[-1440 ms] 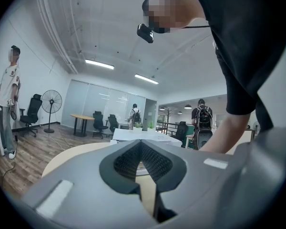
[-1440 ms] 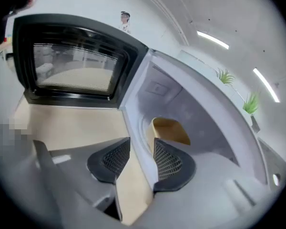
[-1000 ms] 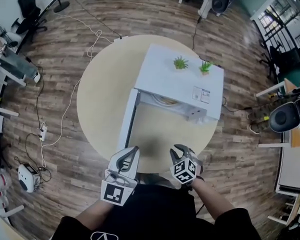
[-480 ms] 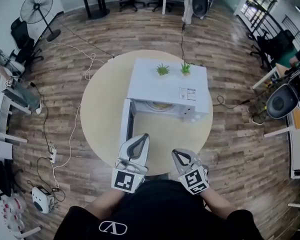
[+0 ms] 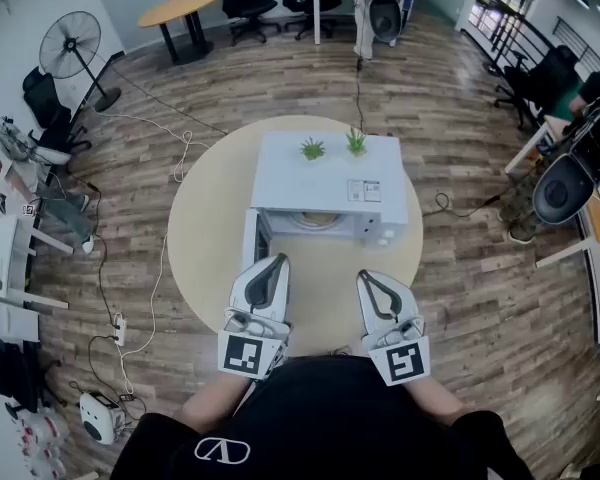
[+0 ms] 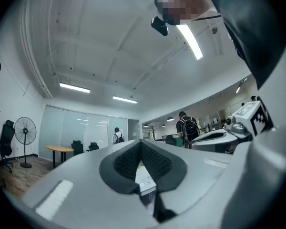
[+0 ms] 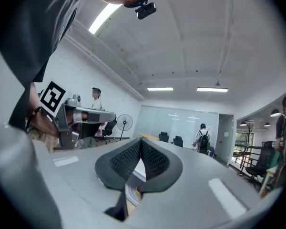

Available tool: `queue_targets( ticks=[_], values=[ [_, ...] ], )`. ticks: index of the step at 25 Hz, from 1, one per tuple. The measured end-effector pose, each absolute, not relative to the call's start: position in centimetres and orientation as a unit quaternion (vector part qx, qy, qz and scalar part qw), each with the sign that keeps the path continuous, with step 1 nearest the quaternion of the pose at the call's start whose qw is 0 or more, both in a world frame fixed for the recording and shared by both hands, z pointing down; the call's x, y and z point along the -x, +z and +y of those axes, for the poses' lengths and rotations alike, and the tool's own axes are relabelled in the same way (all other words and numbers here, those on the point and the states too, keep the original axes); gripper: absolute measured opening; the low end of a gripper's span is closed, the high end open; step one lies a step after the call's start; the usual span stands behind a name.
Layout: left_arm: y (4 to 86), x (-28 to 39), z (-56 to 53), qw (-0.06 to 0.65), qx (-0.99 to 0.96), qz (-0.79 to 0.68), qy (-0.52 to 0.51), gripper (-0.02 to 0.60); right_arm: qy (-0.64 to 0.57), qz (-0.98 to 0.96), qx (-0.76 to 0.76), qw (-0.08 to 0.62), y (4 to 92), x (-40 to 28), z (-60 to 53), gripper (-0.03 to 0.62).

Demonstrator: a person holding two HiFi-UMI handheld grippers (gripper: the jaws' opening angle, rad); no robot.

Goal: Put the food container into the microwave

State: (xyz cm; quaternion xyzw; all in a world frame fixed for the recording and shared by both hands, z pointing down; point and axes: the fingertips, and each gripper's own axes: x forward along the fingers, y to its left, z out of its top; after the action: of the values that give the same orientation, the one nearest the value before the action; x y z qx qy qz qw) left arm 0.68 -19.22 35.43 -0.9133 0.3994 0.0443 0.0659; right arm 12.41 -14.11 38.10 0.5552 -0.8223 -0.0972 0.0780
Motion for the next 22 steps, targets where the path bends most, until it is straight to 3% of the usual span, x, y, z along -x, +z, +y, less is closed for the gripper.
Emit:
queue_targets(
  ticks=[9, 22],
  values=[
    [33.0, 0.2, -20.1, 0.095, 0.903, 0.412, 0.080, 0.000, -0.121, -0.792, -0.598, -0.018, 33.8, -16.1, -14.7, 0.009],
    [32.5, 3.0, -21.3, 0.092, 0.888, 0.441, 0.093, 0.000, -0.123, -0.749, -0.651, -0.014, 33.2, -21.2, -14.9, 0.009]
  ],
)
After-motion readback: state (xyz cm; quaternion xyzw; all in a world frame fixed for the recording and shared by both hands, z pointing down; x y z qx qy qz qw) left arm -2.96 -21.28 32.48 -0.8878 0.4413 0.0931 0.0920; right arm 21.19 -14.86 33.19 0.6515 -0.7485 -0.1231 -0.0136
